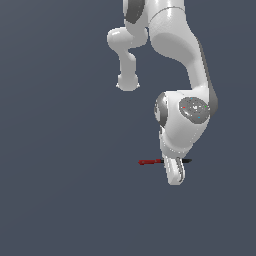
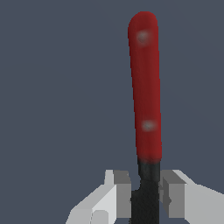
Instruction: Pick up the object and move it to a goal position.
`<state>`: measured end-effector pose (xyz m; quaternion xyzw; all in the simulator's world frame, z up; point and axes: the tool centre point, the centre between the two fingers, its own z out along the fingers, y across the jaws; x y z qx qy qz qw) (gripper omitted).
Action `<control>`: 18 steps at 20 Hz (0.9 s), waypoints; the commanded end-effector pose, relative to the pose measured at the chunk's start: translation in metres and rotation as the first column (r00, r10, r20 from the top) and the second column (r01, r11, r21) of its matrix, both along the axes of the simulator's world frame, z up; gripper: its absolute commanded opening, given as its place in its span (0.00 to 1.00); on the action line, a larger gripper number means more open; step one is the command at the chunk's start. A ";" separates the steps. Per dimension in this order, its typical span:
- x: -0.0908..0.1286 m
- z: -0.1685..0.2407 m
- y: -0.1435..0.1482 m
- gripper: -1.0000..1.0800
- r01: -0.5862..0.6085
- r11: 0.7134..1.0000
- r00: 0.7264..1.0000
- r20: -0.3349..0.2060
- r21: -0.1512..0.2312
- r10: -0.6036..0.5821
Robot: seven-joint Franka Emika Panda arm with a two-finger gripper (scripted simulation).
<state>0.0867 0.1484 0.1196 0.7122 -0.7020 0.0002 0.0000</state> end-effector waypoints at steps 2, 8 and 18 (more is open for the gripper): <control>0.000 0.024 0.032 0.00 0.001 1.000 1.000 0.000 -0.001 -0.001; 0.001 0.055 0.073 0.00 0.000 1.000 1.000 0.000 -0.001 0.000; 0.004 0.068 0.091 0.00 0.000 1.000 1.000 0.000 0.000 0.000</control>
